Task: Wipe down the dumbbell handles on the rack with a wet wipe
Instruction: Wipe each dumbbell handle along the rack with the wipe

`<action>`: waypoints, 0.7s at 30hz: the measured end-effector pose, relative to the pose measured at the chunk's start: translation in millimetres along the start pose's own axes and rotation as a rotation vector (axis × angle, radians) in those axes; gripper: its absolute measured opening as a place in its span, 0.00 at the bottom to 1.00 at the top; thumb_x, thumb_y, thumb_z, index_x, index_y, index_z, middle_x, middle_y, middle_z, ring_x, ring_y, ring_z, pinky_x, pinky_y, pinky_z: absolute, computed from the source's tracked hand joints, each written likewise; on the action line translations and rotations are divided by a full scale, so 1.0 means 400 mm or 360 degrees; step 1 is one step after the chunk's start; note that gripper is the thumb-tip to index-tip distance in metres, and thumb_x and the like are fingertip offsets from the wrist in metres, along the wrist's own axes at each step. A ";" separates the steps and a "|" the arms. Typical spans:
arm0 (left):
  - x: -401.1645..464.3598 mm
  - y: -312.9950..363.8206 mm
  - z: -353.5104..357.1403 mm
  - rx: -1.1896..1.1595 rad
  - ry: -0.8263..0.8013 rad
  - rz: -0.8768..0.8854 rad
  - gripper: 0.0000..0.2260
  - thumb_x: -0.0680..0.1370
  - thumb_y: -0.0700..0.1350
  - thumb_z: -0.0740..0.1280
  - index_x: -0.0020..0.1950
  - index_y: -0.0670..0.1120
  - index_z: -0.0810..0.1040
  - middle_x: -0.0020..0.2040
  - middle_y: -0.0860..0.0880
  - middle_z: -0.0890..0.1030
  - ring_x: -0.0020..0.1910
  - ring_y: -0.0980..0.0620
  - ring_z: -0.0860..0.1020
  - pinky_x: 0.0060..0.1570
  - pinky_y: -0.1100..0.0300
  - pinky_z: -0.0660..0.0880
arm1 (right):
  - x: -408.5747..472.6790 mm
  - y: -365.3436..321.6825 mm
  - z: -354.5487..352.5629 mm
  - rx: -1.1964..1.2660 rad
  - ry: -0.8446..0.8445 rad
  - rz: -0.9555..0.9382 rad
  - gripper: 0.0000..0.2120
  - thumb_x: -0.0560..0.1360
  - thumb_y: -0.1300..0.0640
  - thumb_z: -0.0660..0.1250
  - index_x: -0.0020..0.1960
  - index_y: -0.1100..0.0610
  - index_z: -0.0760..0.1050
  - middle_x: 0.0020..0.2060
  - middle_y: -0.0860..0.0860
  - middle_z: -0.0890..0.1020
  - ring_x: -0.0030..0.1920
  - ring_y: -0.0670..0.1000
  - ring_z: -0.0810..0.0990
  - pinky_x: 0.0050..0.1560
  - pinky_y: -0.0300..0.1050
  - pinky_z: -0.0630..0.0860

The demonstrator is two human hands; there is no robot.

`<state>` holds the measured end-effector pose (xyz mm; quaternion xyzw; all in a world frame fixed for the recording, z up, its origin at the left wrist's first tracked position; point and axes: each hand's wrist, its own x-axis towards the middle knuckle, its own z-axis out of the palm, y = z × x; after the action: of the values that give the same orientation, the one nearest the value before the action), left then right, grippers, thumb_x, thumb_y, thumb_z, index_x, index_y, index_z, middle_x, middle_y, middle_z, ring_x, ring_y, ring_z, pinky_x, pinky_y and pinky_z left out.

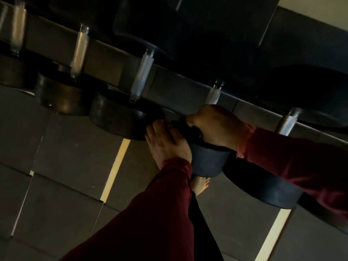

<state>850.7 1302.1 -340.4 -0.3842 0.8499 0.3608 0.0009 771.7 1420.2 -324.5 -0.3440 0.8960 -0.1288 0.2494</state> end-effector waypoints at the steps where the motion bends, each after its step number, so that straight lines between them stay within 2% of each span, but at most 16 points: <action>1: 0.000 0.000 0.000 0.0012 -0.0001 0.0009 0.14 0.75 0.48 0.57 0.56 0.44 0.75 0.56 0.45 0.75 0.51 0.49 0.69 0.55 0.53 0.67 | -0.019 0.002 0.008 0.0067 0.0069 0.0073 0.04 0.73 0.58 0.71 0.48 0.52 0.82 0.38 0.54 0.82 0.39 0.56 0.82 0.37 0.41 0.72; 3: 0.000 -0.004 0.000 0.0031 -0.0008 0.0012 0.14 0.76 0.48 0.57 0.56 0.45 0.76 0.56 0.45 0.75 0.53 0.48 0.70 0.56 0.51 0.68 | -0.045 -0.001 0.028 0.0201 0.0126 0.0266 0.06 0.72 0.60 0.71 0.46 0.51 0.82 0.38 0.55 0.83 0.39 0.58 0.83 0.40 0.42 0.73; 6: 0.000 -0.005 0.001 0.0027 -0.0007 0.0000 0.14 0.76 0.48 0.56 0.56 0.45 0.76 0.57 0.46 0.75 0.53 0.49 0.70 0.56 0.51 0.68 | -0.045 -0.002 0.065 0.0320 0.0062 0.0601 0.07 0.72 0.58 0.69 0.47 0.47 0.81 0.43 0.53 0.83 0.42 0.57 0.82 0.48 0.47 0.78; 9: -0.002 -0.005 0.000 0.0009 0.0008 0.0014 0.14 0.75 0.48 0.57 0.55 0.45 0.76 0.56 0.45 0.75 0.52 0.48 0.71 0.54 0.53 0.68 | -0.048 0.006 0.075 0.0448 0.0077 0.0827 0.09 0.70 0.60 0.71 0.42 0.46 0.80 0.46 0.51 0.83 0.44 0.54 0.82 0.41 0.39 0.71; 14: -0.001 -0.009 0.002 0.0017 0.0005 0.0022 0.13 0.74 0.47 0.58 0.55 0.46 0.77 0.55 0.46 0.75 0.53 0.48 0.71 0.53 0.55 0.67 | -0.037 0.017 0.076 0.0687 0.0135 0.1079 0.10 0.70 0.65 0.70 0.37 0.51 0.77 0.39 0.49 0.81 0.39 0.50 0.79 0.30 0.32 0.64; 17: -0.003 -0.009 0.001 0.0022 -0.0001 0.0033 0.12 0.75 0.47 0.59 0.55 0.45 0.76 0.56 0.46 0.75 0.53 0.47 0.71 0.53 0.57 0.65 | -0.032 0.013 0.085 0.0718 0.0227 0.1191 0.07 0.70 0.63 0.70 0.36 0.55 0.76 0.39 0.54 0.82 0.39 0.53 0.81 0.33 0.36 0.69; 19: -0.003 -0.007 0.000 0.0031 -0.0016 0.0032 0.13 0.75 0.47 0.59 0.55 0.45 0.76 0.57 0.46 0.75 0.54 0.48 0.71 0.53 0.59 0.62 | -0.033 0.006 0.090 0.0699 0.0246 0.1283 0.08 0.72 0.60 0.69 0.35 0.57 0.73 0.40 0.56 0.80 0.42 0.57 0.81 0.36 0.39 0.69; 21: -0.004 -0.006 -0.001 0.0042 -0.0040 0.0025 0.14 0.75 0.48 0.58 0.56 0.46 0.76 0.57 0.47 0.74 0.55 0.50 0.70 0.53 0.59 0.62 | -0.029 0.010 0.096 0.0669 0.0171 0.1377 0.07 0.74 0.56 0.70 0.40 0.58 0.74 0.44 0.56 0.78 0.46 0.57 0.81 0.37 0.37 0.68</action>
<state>853.5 1301.7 -341.0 -0.3729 0.8575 0.3543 0.0139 797.4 1428.9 -354.1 0.1252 0.9231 -0.2090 0.2975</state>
